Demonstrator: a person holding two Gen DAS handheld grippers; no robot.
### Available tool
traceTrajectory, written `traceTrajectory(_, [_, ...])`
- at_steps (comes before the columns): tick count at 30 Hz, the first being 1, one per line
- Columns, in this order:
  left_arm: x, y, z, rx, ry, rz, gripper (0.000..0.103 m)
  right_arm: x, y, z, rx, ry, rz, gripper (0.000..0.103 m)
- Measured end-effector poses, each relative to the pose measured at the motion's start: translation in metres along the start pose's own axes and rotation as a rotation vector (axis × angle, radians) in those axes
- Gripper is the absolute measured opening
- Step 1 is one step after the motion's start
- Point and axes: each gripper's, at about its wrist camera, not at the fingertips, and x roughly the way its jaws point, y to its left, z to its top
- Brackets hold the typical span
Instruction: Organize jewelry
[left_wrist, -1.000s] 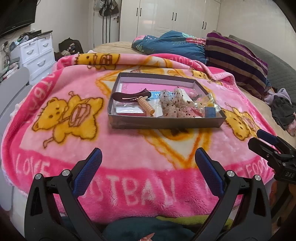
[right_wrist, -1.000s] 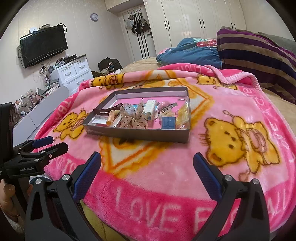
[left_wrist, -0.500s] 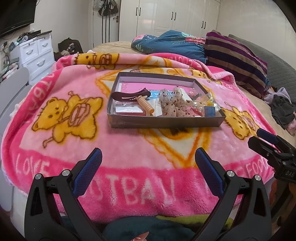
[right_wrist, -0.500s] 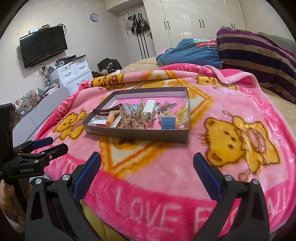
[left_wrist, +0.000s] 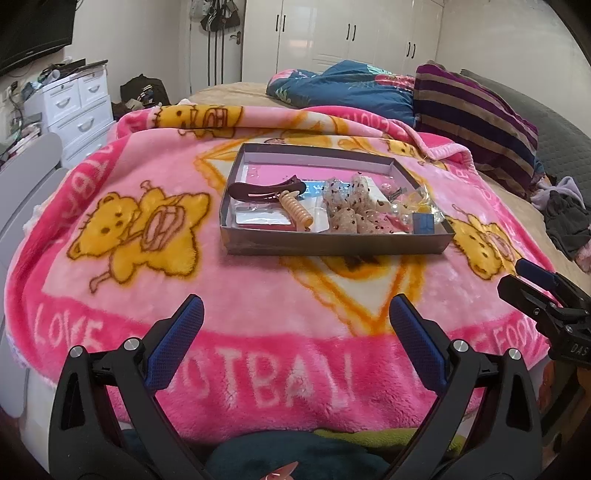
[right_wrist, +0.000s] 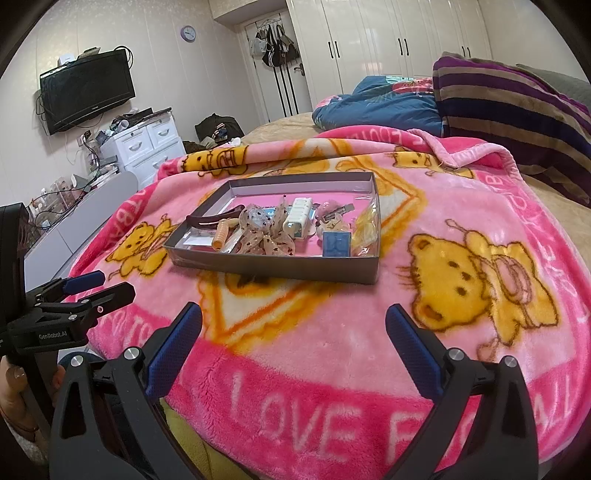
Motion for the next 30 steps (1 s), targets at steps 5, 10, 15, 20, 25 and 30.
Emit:
traceTrajectory(5, [0.0000, -0.0002, 0.0002, 0.000, -0.001, 0.001, 0.094, 0.0002, 0.0002, -0.0002, 0.000, 0.002, 0.000, 0.099])
traceTrajectory(10, [0.0003, 0.0010, 0.0000, -0.002, 0.000, 0.004, 0.094, -0.0002, 0.0003, -0.0002, 0.001, 0.002, 0.000, 0.099])
traceTrajectory(15, [0.0002, 0.0018, -0.0002, -0.002, 0.002, 0.004, 0.094, -0.0002, 0.0004, -0.0002, 0.000, 0.004, 0.000, 0.099])
traceTrajectory(20, [0.0004, 0.0017, -0.0005, -0.001, 0.003, 0.002, 0.094, 0.0018, -0.0002, -0.0020, -0.003, 0.009, -0.001, 0.099])
traceTrajectory(25, [0.0001, 0.0020, -0.0017, 0.001, 0.001, -0.001, 0.094, 0.0019, 0.0002, -0.0017, -0.004, 0.009, -0.002, 0.099])
traceTrajectory(30, [-0.0001, 0.0010, -0.0012, 0.002, -0.005, 0.017, 0.094, 0.0020, 0.0003, -0.0020, -0.007, 0.009, -0.005, 0.099])
